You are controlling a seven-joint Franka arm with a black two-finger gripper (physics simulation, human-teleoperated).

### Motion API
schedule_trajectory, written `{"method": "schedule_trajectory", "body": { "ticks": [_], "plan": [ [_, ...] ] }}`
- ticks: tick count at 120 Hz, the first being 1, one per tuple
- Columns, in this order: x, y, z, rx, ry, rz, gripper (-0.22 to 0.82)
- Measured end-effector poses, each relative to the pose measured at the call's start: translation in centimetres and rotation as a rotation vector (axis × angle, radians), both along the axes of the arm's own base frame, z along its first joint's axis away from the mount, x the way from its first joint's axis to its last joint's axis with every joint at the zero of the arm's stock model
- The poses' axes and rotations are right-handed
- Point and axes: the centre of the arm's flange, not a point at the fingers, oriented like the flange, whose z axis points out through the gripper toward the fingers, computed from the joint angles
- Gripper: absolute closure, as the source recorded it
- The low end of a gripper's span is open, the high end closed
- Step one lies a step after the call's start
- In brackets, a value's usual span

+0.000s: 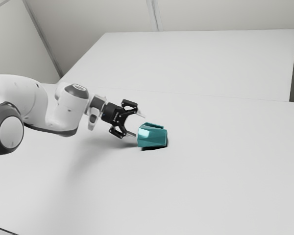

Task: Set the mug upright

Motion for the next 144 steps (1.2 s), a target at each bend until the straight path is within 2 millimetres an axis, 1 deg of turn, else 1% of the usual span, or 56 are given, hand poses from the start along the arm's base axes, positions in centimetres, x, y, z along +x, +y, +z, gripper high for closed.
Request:
{"method": "schedule_trajectory", "body": {
  "ticks": [29, 38, 42, 55, 62, 72, 83, 92, 107, 123, 128, 136, 144],
  "plan": [
    [0.6, -2.1, -1.1, 0.001, -0.008, 0.021, 0.0],
    [0.8, -2.4, -1.3, 0.007, -0.01, 0.03, 0.01],
    [0.8, -2.3, -1.3, 0.013, -0.012, 0.032, 0.06],
    [0.9, -2.1, -1.4, 0.037, -0.021, 0.041, 0.35],
    [1.0, -1.9, -1.3, 0.045, -0.026, 0.046, 0.48],
    [1.0, -1.8, -1.2, 0.054, -0.031, 0.051, 0.6],
    [1.4, -1.7, -0.7, 0.062, -0.044, 0.052, 0.68],
    [1.7, -1.8, 0.0, 0.073, -0.06, 0.044, 0.72],
    [2.4, -2.3, 2.5, 0.115, -0.112, 0.002, 0.75],
    [2.6, -3.3, 3.2, 0.155, -0.132, -0.052, 0.77],
    [2.6, -3.6, 3.8, 0.172, -0.142, -0.072, 0.77],
    [2.4, -4.1, 5.7, 0.22, -0.176, -0.119, 0.78],
    [1.9, -4.7, 8.2, 0.281, -0.219, -0.174, 0.78]
  ]
}}
